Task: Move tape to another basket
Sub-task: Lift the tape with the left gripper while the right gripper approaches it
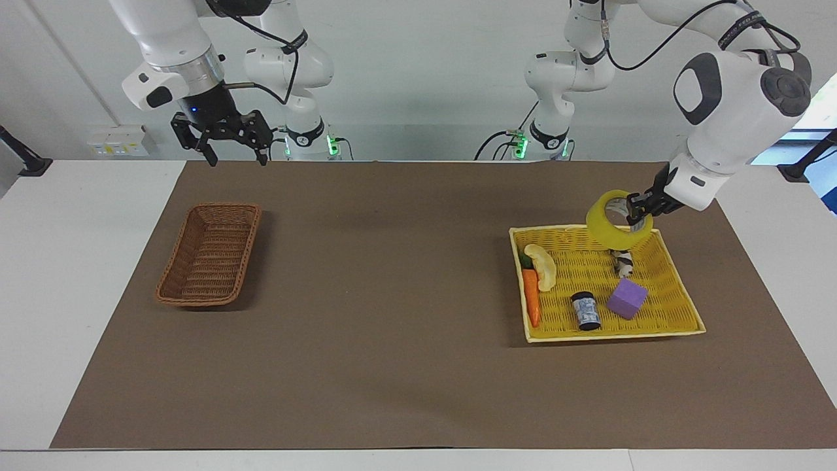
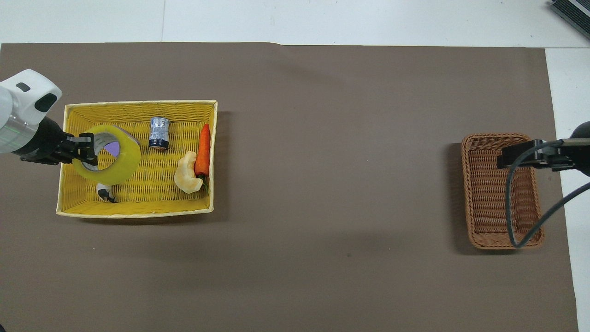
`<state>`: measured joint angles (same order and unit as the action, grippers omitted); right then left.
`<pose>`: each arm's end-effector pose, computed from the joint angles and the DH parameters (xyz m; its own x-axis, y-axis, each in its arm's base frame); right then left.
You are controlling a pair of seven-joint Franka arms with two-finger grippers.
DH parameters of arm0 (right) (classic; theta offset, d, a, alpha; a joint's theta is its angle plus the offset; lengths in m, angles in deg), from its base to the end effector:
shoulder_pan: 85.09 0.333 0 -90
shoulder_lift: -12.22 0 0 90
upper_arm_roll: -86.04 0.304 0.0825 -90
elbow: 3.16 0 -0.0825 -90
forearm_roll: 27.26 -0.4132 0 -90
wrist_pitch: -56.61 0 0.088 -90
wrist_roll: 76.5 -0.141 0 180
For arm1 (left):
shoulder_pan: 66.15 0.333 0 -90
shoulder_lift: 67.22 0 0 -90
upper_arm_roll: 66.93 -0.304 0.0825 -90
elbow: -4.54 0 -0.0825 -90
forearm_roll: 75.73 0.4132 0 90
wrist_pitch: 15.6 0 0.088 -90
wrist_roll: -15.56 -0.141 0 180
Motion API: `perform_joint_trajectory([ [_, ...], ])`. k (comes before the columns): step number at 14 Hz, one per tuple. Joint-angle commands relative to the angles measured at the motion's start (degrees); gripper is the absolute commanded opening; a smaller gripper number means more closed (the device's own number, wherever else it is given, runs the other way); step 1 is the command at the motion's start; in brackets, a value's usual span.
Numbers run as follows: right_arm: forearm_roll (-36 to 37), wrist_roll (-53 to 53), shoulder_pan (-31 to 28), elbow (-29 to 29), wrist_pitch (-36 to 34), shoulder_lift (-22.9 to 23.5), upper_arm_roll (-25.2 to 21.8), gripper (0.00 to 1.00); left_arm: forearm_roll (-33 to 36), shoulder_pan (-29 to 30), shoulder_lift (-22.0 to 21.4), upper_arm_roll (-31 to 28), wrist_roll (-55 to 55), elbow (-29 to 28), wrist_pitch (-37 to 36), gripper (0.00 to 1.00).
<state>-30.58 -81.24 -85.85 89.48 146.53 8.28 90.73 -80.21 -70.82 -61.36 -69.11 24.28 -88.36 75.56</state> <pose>0.5617 0.0481 0.5948 0.9998 -0.0140 0.0167 -0.0131 -0.9985 -0.0538 0.6016 -0.0378 0.4946 0.9837 0.1104 -0.1418 0.1189 -0.9915 0.0524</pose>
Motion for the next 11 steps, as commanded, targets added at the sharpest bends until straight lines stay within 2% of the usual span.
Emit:
perform_joint_trajectory([
  [1, -1.1, 0.6, 3.2, 1.8, 3.9, 0.8, 0.0, 1.0, -1.4, -1.0, -0.1, 2.6, 6.5, 1.9, -1.6, 0.0],
  [3, -5.4, -3.8, 5.7, 1.9, 7.9, 3.1, 0.0, 1.0, -2.2, -1.0, -0.1, 5.2, 10.2, 1.9, -1.2, 0.0],
  [7, -9.0, -16.1, 13.0, 1.8, 17.8, 8.6, 0.0, 1.0, -9.1, -1.7, -0.6, 8.6, 17.6, 1.2, 0.8, 0.0],
  [11, -12.2, -28.7, 18.7, 1.7, 23.0, 11.8, 0.0, 1.0, -12.5, -7.6, -0.7, 8.8, 22.0, 0.7, 5.4, 0.0],
])
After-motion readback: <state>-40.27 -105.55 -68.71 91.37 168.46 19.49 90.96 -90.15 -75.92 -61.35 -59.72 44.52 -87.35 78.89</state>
